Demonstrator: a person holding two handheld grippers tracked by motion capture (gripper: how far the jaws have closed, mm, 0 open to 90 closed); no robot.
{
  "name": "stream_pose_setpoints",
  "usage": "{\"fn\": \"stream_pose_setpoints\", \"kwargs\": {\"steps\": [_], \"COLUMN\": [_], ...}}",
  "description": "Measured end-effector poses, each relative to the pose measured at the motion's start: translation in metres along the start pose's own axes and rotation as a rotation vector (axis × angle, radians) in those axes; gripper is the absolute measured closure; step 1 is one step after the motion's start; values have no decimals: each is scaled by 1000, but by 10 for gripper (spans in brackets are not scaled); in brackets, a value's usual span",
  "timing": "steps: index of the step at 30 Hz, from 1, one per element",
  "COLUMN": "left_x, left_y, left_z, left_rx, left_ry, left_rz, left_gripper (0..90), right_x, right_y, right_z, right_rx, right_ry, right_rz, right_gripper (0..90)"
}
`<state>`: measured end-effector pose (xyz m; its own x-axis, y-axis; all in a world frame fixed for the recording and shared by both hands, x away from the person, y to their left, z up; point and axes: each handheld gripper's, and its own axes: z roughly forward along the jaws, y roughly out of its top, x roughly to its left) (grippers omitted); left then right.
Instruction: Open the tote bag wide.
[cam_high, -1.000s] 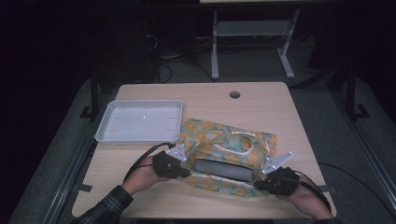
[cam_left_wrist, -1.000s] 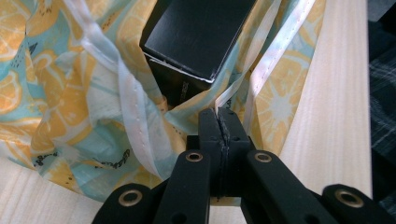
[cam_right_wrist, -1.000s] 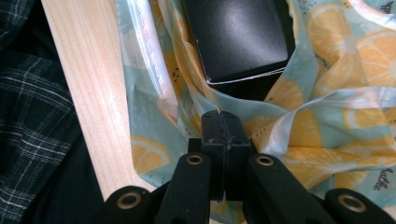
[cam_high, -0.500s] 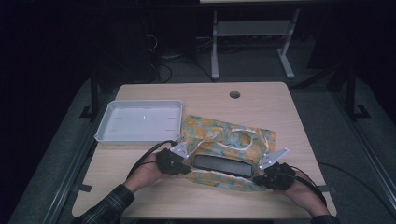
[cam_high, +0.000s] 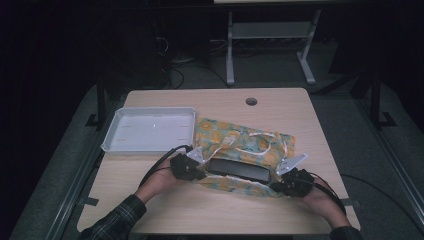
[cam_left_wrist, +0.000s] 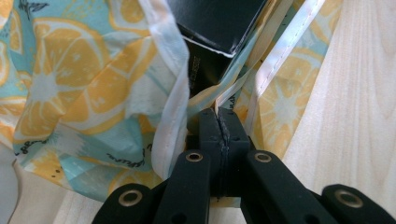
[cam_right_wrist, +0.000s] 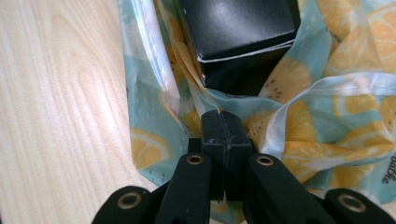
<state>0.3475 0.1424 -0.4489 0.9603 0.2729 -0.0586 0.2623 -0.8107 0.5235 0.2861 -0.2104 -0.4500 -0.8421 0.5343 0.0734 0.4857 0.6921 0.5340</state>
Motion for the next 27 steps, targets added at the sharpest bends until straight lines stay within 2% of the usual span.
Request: {"fn": "stream_pose_setpoints", "kwargs": {"steps": [10, 13, 15, 16, 21, 23, 27], "left_x": [-2, -3, -5, -5, -11, -13, -18], "left_y": [0, -1, -1, -1, 0, 1, 4], "left_z": [1, -2, -6, -11, -27, -34, -51], "left_rx": [3, -11, -40, -50, -111, -115, -164], "left_ry": [5, 2, 0, 3, 9, 20, 33], "left_rz": [2, -5, -22, -12, -17, -2, 7], "left_gripper": [886, 845, 787, 764, 659, 632, 617], "right_x": [1, 0, 0, 0, 2, 4, 8], "right_y": [-3, -3, -4, -3, -4, -3, -1], "right_z": [2, 2, -2, -4, -16, -21, -36], "right_rx": [-2, -14, -30, -43, -88, -106, -161], "right_ry": [-6, -4, 0, 1, -11, -19, -42], "right_rz": [8, 19, 36, 46, 51, 56, 57], "right_gripper": [884, 835, 777, 760, 653, 621, 590]}}
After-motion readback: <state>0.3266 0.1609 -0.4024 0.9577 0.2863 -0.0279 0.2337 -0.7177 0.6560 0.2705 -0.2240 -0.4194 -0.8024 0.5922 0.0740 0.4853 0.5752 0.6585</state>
